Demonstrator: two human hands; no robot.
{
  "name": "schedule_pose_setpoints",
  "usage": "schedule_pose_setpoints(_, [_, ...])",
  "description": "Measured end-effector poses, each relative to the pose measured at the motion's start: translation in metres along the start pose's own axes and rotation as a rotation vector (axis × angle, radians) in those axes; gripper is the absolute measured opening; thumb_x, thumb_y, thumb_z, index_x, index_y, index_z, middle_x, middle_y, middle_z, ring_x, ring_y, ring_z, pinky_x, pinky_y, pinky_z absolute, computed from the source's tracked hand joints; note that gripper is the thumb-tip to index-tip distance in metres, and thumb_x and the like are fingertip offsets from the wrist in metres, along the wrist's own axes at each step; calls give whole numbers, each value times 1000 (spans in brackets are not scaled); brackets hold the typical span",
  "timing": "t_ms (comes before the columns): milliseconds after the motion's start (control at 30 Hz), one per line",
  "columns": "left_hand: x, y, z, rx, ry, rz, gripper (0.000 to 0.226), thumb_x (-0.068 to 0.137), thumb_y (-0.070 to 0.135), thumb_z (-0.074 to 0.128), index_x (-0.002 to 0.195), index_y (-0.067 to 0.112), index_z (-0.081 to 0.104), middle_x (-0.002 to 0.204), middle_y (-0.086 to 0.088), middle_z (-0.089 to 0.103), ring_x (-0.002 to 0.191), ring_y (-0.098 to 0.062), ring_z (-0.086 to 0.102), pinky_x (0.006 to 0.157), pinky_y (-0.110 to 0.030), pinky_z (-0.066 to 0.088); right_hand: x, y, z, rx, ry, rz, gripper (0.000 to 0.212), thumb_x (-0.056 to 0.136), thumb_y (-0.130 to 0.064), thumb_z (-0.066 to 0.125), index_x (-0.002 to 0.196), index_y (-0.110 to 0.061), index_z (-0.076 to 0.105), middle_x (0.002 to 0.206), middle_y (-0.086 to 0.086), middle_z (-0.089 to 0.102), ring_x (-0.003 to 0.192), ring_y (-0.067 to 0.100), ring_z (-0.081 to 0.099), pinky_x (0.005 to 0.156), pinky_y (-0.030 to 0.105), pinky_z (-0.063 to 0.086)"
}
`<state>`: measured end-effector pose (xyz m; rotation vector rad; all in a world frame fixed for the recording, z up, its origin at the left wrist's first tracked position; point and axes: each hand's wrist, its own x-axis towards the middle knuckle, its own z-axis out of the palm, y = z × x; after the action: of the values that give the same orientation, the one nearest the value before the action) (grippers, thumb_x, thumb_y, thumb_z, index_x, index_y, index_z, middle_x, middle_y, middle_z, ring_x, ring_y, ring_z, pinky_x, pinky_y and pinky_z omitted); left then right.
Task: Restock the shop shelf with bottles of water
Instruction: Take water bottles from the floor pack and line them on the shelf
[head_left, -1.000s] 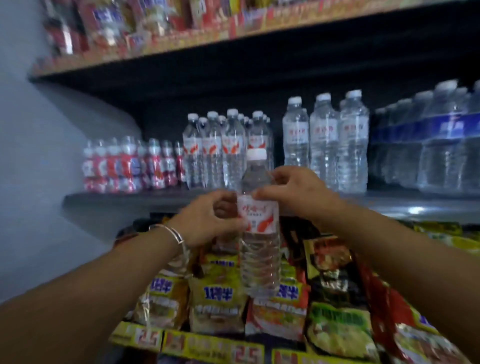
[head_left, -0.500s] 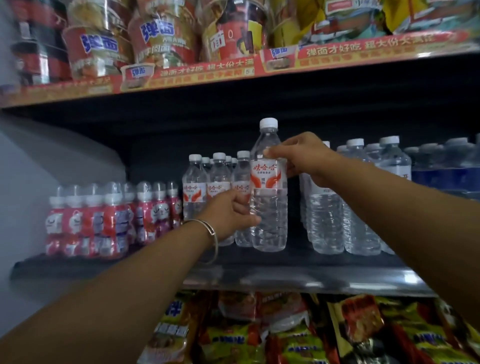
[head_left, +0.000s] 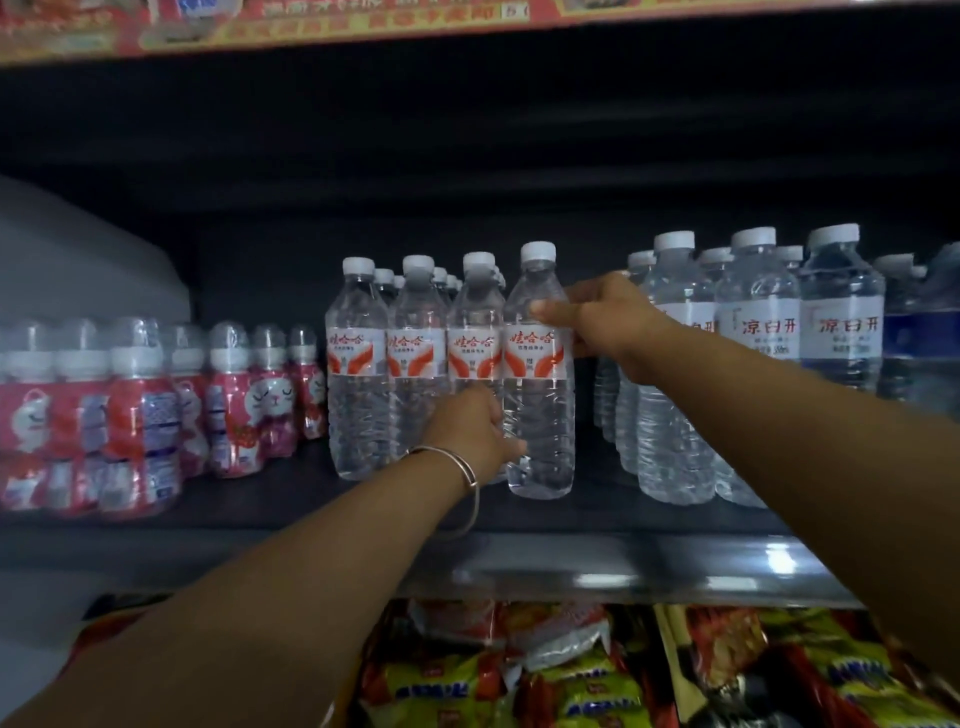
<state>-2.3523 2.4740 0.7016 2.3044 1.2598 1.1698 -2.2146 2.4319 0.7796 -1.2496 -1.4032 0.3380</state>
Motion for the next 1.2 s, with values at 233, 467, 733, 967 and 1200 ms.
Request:
schedule_pose_setpoints(233, [4, 2, 6, 102, 32, 26, 23, 78, 22, 74, 83, 6, 60, 91, -17, 67, 88, -28, 65, 80, -37, 53, -3, 25, 6, -214, -101, 137, 34, 75, -21, 77, 102, -7, 63, 99, 9, 69, 90, 28, 67, 75, 47, 58])
schedule_pose_setpoints(467, [10, -2, 18, 130, 84, 18, 24, 78, 23, 73, 75, 12, 53, 86, -12, 66, 80, -29, 67, 77, -41, 54, 5, 35, 13, -241, -21, 126, 33, 78, -20, 75, 106, -8, 63, 103, 7, 68, 93, 22, 66, 83, 42, 56])
schedule_pose_setpoints(733, [1, 8, 12, 211, 71, 1, 13, 86, 18, 64, 85, 9, 54, 94, -12, 64, 89, -28, 62, 82, -39, 52, -10, 40, 17, -328, 7, 38, 34, 89, -33, 63, 109, -6, 62, 102, 4, 64, 90, 17, 61, 70, 23, 50])
schedule_pose_setpoints(967, [-50, 26, 7, 417, 202, 115, 38, 89, 18, 56, 125, 13, 46, 127, -10, 51, 118, -28, 46, 102, -40, 37, -66, 50, 9, -826, 63, -311, 54, 95, -27, 49, 141, -8, 29, 139, 16, 43, 125, 34, 44, 101, 43, 41])
schedule_pose_setpoints(1200, [-154, 45, 47, 625, 193, 80, 62, 87, 28, 57, 140, 21, 27, 149, -4, 25, 137, -23, 22, 115, -41, 11, -185, 86, -21, -1047, -71, -500, 64, 95, -27, 45, 150, -13, 15, 158, 9, 9, 146, 24, 1, 116, 48, 1])
